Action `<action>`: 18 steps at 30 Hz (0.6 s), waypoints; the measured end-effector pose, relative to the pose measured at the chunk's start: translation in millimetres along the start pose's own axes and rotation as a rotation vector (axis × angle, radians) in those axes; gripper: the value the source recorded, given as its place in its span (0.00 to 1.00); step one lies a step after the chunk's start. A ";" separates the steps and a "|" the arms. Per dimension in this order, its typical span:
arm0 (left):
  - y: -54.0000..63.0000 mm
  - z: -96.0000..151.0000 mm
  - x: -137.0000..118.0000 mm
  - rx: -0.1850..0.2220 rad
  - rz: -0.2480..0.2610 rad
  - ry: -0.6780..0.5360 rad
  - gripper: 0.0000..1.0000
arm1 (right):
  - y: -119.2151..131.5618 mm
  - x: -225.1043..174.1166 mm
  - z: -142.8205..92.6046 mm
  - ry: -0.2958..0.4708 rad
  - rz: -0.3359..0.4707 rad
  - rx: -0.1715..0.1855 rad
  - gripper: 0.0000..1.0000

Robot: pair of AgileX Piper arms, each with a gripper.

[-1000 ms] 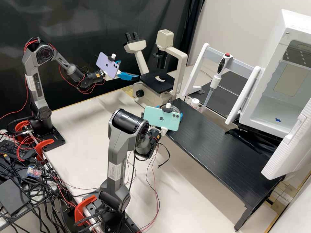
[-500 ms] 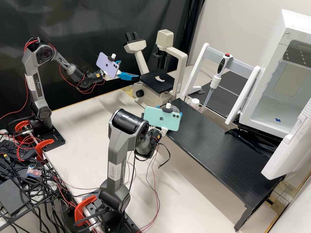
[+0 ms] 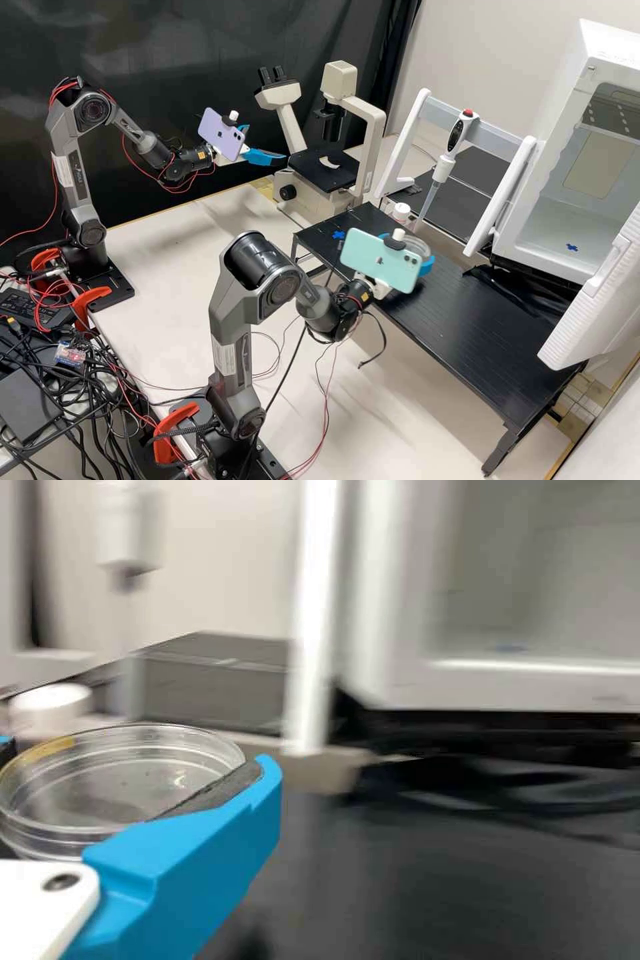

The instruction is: Move the petri dish to the incubator

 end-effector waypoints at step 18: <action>0.0 0.0 0.0 0.000 0.000 0.000 1.00 | 140.6 77.5 53.5 -0.223 0.259 -0.031 0.00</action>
